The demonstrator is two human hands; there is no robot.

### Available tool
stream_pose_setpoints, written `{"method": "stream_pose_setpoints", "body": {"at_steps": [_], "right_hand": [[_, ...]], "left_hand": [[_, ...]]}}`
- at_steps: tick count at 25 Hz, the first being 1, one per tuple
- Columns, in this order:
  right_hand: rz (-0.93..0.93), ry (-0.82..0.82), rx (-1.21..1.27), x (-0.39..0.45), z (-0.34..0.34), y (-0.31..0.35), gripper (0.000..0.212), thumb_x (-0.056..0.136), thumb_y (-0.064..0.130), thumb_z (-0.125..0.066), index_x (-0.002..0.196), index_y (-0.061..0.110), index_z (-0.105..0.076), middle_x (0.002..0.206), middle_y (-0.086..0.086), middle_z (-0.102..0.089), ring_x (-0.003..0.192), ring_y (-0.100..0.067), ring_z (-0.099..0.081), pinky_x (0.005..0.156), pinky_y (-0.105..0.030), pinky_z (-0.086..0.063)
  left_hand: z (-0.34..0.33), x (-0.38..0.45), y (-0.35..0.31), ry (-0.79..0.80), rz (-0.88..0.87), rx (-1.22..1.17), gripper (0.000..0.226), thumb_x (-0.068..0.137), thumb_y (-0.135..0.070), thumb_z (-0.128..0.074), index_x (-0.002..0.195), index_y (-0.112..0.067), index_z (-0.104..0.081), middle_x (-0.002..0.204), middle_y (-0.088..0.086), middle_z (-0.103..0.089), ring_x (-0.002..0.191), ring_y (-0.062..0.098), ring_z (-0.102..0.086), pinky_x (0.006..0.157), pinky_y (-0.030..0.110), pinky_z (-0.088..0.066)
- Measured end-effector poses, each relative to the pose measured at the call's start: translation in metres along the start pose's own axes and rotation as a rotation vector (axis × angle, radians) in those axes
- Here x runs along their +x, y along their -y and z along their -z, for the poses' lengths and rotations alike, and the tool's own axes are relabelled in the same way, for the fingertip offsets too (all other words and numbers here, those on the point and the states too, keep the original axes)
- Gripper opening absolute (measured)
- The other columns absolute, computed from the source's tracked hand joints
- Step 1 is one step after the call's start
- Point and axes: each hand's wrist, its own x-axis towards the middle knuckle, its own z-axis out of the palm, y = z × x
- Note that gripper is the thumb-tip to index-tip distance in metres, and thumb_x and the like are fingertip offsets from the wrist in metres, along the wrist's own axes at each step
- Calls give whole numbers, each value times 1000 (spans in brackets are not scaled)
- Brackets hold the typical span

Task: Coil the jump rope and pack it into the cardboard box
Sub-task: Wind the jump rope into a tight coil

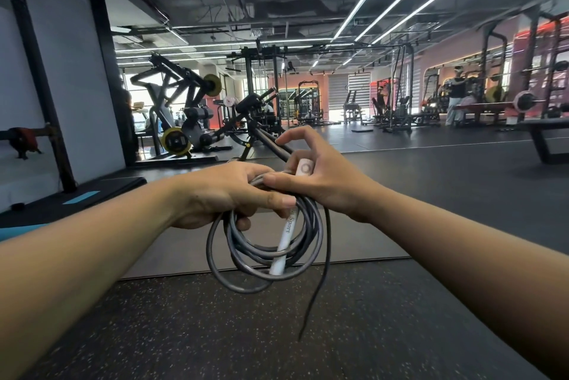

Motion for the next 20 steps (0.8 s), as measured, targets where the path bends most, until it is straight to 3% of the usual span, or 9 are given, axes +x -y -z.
{"method": "stream_pose_setpoints", "body": {"at_steps": [3,6,8,11,13,16,18,20], "right_hand": [[47,11,-52,2,-5,4,44,92,31,-74,125,22,-47,91,-6,-46,55,1,-41,58,-15,-41],[66,-51,-166,4,-5,7,25,101,45,-55,116,25,-50,88,-2,-47,62,-3,-43,63,-18,-42],[24,-26,-149,4,2,6,32,101,54,-50,112,25,-53,84,-5,-53,58,-9,-47,57,-25,-43],[-117,-10,-18,1,17,6,46,101,58,-48,110,14,-60,71,-12,-54,43,-14,-37,41,-23,-31],[-193,-28,-26,0,30,5,63,98,64,-48,105,5,-69,60,-6,-48,44,-17,-34,44,-24,-27],[-271,-69,-63,-7,45,-8,72,92,71,-53,97,1,-73,53,3,-39,46,-16,-31,48,-27,-25],[-300,-94,46,-13,42,-17,77,87,75,-55,103,2,-72,57,5,-39,49,-14,-28,49,-28,-21],[-305,-52,272,-16,21,-22,91,72,86,-59,115,7,-70,66,6,-47,52,-9,-29,51,-27,-21]], "left_hand": [[-6,4,-1,-86,58,32,39,77,-34,-83,111,-18,-73,74,-2,-69,41,2,-41,45,23,-36],[-16,10,5,-194,44,13,37,71,-39,-87,100,-20,-77,54,-10,-55,43,4,-35,45,24,-31],[-18,8,11,-242,-8,-35,32,73,-37,-85,100,-21,-78,47,-14,-49,41,3,-35,45,24,-28],[-13,3,21,-370,-102,-148,33,73,-35,-85,102,-20,-78,49,-12,-51,42,6,-35,44,24,-31],[-11,1,27,-477,-165,-328,29,73,-34,-84,97,-19,-78,49,-11,-47,41,7,-32,44,25,-31],[-8,2,28,-731,-230,-794,27,72,-38,-82,91,-23,-71,48,-13,-43,36,4,-31,42,25,-32],[-7,4,22,-872,-260,-1054,31,72,-43,-82,89,-23,-66,53,-11,-42,38,5,-32,40,23,-33],[-18,10,14,-955,-248,-1140,34,73,-47,-80,88,-22,-62,61,-8,-43,46,8,-35,45,24,-39]]}}
